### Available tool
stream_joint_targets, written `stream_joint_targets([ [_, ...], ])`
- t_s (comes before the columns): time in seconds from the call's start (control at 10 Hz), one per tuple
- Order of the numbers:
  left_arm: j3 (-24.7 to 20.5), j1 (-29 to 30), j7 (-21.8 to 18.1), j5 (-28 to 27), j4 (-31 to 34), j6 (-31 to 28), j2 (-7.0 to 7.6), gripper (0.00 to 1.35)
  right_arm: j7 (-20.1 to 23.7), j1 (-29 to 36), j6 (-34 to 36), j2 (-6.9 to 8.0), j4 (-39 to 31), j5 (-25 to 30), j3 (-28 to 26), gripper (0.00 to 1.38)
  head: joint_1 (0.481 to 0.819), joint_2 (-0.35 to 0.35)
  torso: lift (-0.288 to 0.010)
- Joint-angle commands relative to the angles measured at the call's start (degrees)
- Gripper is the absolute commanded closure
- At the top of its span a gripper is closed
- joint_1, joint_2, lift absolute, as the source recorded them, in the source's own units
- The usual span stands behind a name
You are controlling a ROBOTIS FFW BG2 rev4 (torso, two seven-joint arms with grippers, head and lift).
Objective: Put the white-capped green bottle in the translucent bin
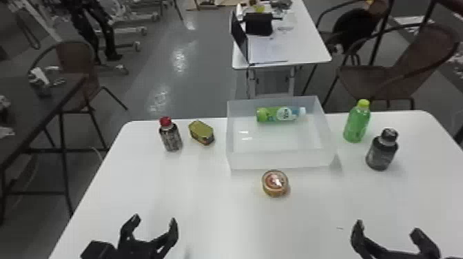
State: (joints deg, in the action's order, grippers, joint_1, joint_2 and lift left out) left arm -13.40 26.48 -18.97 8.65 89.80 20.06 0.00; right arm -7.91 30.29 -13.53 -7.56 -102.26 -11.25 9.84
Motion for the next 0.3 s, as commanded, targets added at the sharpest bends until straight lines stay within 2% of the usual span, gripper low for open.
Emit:
stream_joint_targets([
  [0.0, 0.7, 0.1, 0.2, 1.1, -0.3, 0.9, -0.15, 0.22, 0.0, -0.4, 0.0, 0.0, 0.3, -0.1, 0.0, 0.1, 0.695, 0.159, -0.055],
  [0.2, 2.2, 0.2, 0.9, 2.6, -1.0, 1.1, -0.15, 0.22, 0.0, -1.0, 0.0, 0.0, 0.7, 0.0, 0.0, 0.1, 0.695, 0.152, -0.055],
])
